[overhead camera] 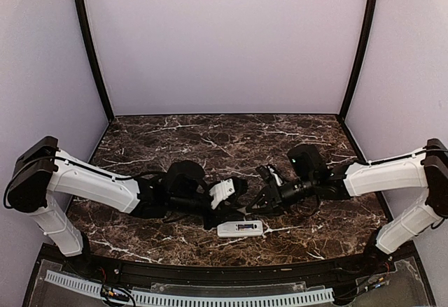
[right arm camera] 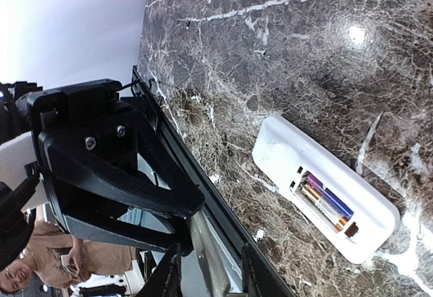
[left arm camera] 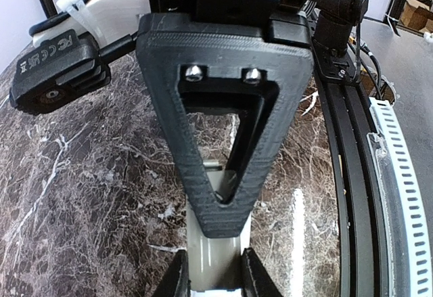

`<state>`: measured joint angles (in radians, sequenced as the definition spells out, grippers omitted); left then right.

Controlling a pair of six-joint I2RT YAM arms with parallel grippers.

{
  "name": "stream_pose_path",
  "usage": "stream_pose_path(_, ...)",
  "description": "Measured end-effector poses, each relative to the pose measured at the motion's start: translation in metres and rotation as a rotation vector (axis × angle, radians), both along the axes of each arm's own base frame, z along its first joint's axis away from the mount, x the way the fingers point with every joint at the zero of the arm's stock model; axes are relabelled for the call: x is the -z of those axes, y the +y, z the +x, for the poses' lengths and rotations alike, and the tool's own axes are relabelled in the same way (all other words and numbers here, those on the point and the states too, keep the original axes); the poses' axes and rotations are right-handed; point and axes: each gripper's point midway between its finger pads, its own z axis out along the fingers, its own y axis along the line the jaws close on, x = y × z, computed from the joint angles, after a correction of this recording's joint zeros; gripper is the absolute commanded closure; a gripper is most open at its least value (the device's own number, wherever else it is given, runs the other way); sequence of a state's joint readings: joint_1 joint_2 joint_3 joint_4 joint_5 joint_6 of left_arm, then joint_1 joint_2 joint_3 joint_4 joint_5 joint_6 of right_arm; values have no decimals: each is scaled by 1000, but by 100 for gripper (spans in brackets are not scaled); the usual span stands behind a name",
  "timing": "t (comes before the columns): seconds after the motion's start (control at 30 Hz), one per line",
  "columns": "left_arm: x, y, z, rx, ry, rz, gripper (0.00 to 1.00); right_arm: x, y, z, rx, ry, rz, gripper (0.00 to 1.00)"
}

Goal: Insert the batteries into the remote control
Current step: Pass from the left arm to the right, then hold the remote control without the battery cover at the center of the board.

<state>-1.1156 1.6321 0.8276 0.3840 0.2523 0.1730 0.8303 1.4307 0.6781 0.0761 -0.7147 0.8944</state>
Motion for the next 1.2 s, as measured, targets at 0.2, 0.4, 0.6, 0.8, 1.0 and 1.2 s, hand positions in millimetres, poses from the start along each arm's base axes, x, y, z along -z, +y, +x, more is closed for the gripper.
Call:
stream_pose_path(0.2, -1, 0, -2, 11, 2, -9, 100, -1, 1, -2, 5, 18, 20, 95)
stream_pose_path(0.4, -1, 1, -3, 16, -1, -7, 61, -7, 3, -2, 3, 22, 47, 100)
stream_pose_path(0.6, 6, 5, -3, -1, 14, 22, 23, -8, -3, 1, 28, 20, 39, 100)
stream_pose_path(0.8, 41, 25, -4, -51, 70, 147, 19, -4, -14, 9, 75, -3, 8, 100)
stream_pose_path(1.0, 84, 38, -1, -85, 89, 277, 20, 12, -18, 10, 67, -8, -39, 100)
stream_pose_path(1.2, 104, 36, 2, -92, 100, 327, 39, 24, -19, 9, 46, -21, -67, 100)
